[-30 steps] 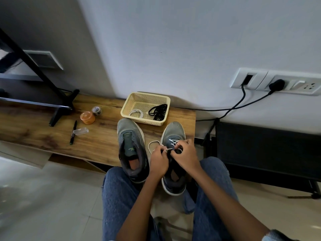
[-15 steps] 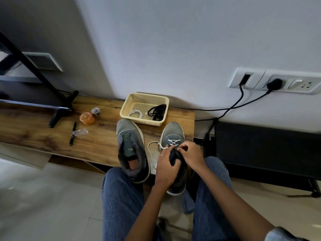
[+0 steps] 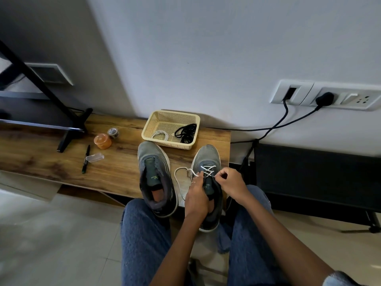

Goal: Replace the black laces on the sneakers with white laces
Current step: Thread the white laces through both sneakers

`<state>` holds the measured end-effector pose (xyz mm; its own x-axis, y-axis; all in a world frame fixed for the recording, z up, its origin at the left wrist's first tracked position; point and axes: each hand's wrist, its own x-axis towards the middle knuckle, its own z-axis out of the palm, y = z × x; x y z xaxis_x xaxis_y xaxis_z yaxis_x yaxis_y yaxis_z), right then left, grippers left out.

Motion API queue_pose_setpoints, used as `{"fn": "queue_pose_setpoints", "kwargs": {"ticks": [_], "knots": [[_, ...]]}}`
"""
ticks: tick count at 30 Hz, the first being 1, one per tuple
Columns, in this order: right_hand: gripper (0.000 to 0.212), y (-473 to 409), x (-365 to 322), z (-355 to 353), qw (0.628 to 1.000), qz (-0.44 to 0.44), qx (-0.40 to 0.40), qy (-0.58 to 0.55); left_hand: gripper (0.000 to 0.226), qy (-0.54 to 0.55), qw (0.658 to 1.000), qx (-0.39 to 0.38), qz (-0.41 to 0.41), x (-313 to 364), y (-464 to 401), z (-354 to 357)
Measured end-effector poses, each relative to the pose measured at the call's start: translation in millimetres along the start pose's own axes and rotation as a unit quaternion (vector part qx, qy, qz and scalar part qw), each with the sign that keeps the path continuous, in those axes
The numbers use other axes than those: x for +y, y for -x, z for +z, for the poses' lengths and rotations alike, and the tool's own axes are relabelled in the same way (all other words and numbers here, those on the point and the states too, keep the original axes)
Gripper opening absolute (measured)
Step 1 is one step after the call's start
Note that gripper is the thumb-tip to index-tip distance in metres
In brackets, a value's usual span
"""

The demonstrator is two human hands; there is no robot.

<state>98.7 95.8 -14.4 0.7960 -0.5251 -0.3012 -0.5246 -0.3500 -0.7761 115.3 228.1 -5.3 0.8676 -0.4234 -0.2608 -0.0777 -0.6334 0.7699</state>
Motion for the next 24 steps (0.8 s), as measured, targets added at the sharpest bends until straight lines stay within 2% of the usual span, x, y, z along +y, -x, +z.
{"fn": "queue_pose_setpoints", "kwargs": {"ticks": [9,14,17,20,24], "knots": [[0.011,8.2,2.6,0.8,1.0,-0.008,0.016,-0.009,0.054,-0.013,1.0,0.009,-0.014,-8.2,-3.6,1.5],[0.008,16.0,6.6,-8.4,0.999,0.013,-0.025,0.044,0.055,0.017,0.999,0.044,-0.003,-16.8,3.3,-2.1],[0.014,21.4,2.2,-26.6,0.995,0.029,-0.054,0.074,0.048,0.006,0.997,0.078,-0.015,-16.8,6.4,-2.7],[0.013,30.2,-12.0,-53.6,0.997,0.026,-0.048,0.06,0.035,-0.018,0.994,0.108,-0.027,-13.6,7.9,-3.1],[0.012,44.9,-41.0,-89.7,0.997,0.011,-0.06,0.048,0.034,-0.049,0.99,0.132,-0.021,-8.0,8.2,-3.9]]}}
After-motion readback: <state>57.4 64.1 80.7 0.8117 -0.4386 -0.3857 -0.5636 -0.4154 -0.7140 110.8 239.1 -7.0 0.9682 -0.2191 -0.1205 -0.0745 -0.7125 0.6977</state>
